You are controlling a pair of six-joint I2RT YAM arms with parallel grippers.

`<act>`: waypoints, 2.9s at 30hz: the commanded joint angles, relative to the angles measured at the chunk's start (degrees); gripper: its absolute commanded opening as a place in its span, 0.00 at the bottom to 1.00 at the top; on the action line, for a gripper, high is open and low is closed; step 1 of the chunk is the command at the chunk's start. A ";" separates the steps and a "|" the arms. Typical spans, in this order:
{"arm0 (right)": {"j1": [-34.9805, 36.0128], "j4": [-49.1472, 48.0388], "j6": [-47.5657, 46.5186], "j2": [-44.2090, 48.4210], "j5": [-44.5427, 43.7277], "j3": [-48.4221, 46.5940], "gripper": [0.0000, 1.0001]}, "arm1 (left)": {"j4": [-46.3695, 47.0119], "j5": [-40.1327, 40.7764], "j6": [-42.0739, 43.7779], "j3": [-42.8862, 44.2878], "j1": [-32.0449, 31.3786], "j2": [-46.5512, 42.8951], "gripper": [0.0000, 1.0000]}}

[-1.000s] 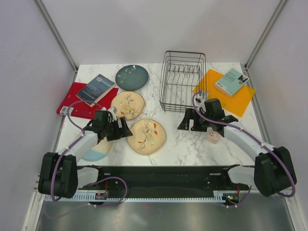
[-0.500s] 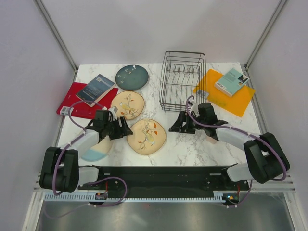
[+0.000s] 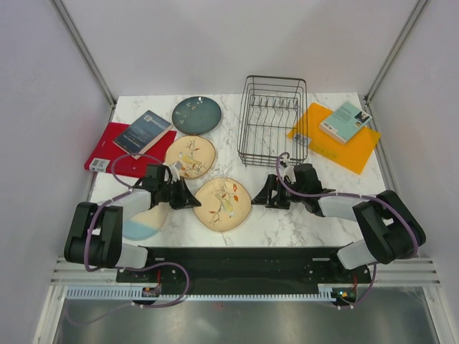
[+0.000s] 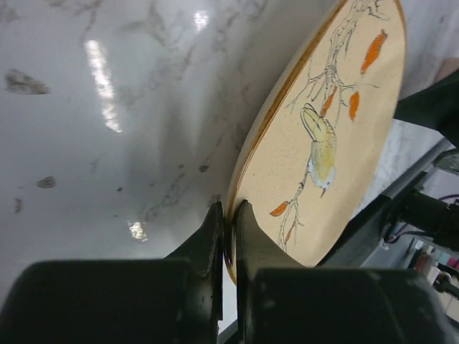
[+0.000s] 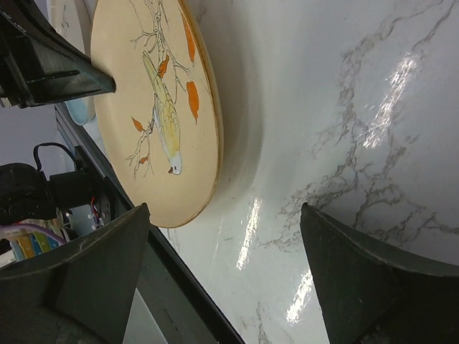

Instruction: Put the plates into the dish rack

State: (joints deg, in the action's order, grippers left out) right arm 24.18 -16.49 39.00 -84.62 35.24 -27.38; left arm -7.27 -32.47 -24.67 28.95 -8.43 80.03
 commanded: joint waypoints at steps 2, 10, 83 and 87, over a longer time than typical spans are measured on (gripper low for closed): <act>0.25 -4.16 0.55 0.70 0.78 0.67 0.93 | 0.15 -2.94 1.73 -0.56 -0.54 -0.92 0.02; 0.69 -5.57 0.29 -11.25 9.31 -6.27 0.85 | 3.13 -9.97 0.59 -1.70 -0.54 -2.86 0.02; -3.68 49.90 -32.09 -2.82 5.72 -55.81 0.00 | -11.38 1.26 21.68 26.16 4.73 -12.44 0.76; -10.46 46.56 -28.20 -7.04 -1.02 -65.33 0.00 | -6.10 1.88 20.10 25.28 4.91 -11.65 0.76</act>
State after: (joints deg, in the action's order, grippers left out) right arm 20.03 36.77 5.85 -89.71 37.65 -81.56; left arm -19.25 -34.04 -5.08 54.00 -3.90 67.81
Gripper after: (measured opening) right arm 0.049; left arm 0.758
